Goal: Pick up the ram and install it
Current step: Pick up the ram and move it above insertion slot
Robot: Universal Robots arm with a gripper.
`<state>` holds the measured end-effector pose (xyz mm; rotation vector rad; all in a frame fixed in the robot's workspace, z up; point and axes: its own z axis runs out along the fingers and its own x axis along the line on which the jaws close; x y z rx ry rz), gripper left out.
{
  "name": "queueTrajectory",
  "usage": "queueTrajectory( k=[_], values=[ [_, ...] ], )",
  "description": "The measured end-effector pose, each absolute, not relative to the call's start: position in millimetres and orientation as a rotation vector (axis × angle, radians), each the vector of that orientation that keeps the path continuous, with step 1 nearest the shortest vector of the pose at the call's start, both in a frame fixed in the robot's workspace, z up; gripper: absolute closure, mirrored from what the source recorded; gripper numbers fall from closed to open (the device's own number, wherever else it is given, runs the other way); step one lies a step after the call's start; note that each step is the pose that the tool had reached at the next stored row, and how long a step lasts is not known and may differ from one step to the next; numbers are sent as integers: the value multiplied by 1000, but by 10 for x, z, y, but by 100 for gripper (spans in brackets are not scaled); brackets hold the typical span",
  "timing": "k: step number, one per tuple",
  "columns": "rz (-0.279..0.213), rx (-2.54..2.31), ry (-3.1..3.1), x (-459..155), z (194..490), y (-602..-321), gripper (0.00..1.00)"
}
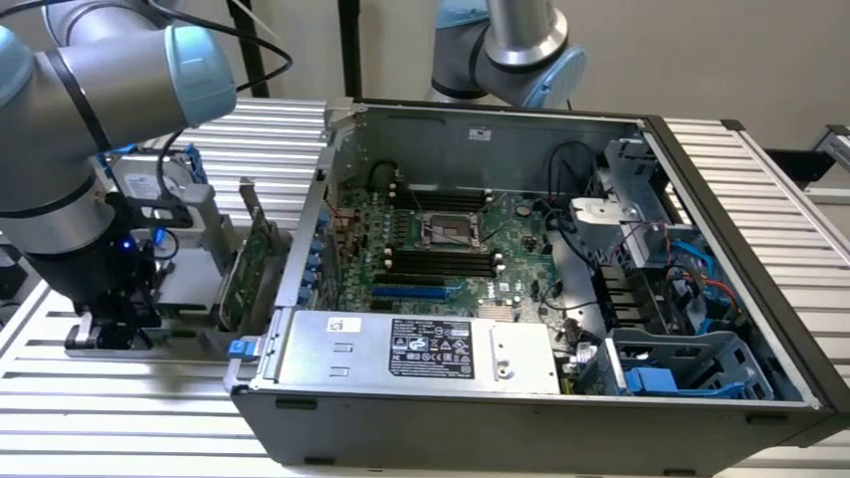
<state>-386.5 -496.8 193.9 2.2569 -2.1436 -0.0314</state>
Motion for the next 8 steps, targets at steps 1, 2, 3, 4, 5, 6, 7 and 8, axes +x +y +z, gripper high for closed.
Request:
queueTrajectory(
  k=[1,2,3,4,5,6,7,8],
  values=[
    [-32,2257,-2144,-3862,1937,-4969,0],
    [-33,2257,-2145,-3862,1937,-4969,0],
    [-34,2257,-2145,-3862,1937,-4969,0],
    [-34,2257,-2145,-3861,1937,-4969,0],
    [-34,2257,-2145,-3861,1937,-4973,0],
    [-34,2257,-2145,-3861,1937,-4974,0],
    [-34,2257,-2145,-3862,1938,-4974,0],
    [-34,2257,-2145,-3862,1937,-4975,0]
  ],
)
